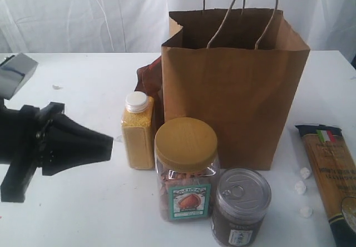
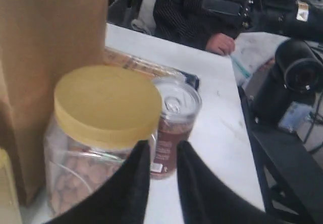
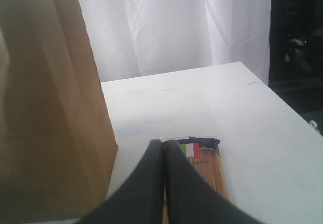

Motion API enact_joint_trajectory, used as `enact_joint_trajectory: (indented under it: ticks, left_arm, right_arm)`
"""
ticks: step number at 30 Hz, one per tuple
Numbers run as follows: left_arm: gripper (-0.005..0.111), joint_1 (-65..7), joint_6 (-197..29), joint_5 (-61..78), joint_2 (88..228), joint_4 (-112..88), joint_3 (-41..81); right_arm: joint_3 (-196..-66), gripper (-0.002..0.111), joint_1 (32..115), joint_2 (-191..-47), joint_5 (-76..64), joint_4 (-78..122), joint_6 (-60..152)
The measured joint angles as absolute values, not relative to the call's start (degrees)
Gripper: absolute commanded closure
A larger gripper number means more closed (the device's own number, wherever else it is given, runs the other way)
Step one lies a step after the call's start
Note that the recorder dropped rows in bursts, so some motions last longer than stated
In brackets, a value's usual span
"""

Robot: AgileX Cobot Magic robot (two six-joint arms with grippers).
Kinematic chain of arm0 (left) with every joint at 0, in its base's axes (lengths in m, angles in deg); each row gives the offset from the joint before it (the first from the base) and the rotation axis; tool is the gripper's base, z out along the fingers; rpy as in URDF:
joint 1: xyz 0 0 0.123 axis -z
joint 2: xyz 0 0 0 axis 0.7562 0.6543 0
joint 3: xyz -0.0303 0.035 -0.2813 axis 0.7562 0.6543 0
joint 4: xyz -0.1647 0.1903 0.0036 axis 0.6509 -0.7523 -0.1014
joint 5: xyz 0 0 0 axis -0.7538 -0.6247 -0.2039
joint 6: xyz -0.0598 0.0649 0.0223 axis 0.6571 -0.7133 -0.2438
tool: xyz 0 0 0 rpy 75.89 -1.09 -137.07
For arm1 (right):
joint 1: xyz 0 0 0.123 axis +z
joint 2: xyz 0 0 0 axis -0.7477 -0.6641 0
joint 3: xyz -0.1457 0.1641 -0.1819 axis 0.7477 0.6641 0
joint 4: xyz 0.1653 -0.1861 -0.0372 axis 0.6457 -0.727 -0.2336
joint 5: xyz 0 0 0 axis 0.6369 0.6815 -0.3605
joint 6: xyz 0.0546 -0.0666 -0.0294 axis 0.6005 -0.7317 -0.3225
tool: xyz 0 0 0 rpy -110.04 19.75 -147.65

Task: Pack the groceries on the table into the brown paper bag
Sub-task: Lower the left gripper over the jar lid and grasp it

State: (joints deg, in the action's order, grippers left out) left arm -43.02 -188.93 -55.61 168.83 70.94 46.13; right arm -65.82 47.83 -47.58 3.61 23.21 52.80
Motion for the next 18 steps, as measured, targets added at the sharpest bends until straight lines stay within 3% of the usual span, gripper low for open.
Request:
enact_joint_trajectory:
  ticks: [1, 2, 5, 14, 18]
  left_arm:
    - [0.036, -43.02, -188.93, -55.61, 168.83, 72.55, 46.13]
    - [0.025, -43.02, -188.93, -55.61, 168.83, 75.61, 46.13]
    - [0.001, -42.41, -188.93, -55.61, 168.83, 79.72, 46.13]
    - [0.002, -33.08, -188.93, -54.80, 168.69, 81.60, 42.57]
    - [0.002, -26.28, -185.05, -42.41, 166.07, 72.48, 37.08]
  right_arm:
    - [-65.82, 0.108, 47.83, -47.58, 3.61, 23.21, 52.90]
    - [-65.82, 0.108, 47.83, -47.58, 3.61, 23.21, 52.90]
    - [-65.82, 0.108, 47.83, -47.58, 3.61, 23.21, 52.90]
    - [-65.82, 0.108, 47.83, -47.58, 3.61, 23.21, 52.90]
    - [-65.82, 0.108, 47.83, -47.58, 3.61, 23.21, 52.90]
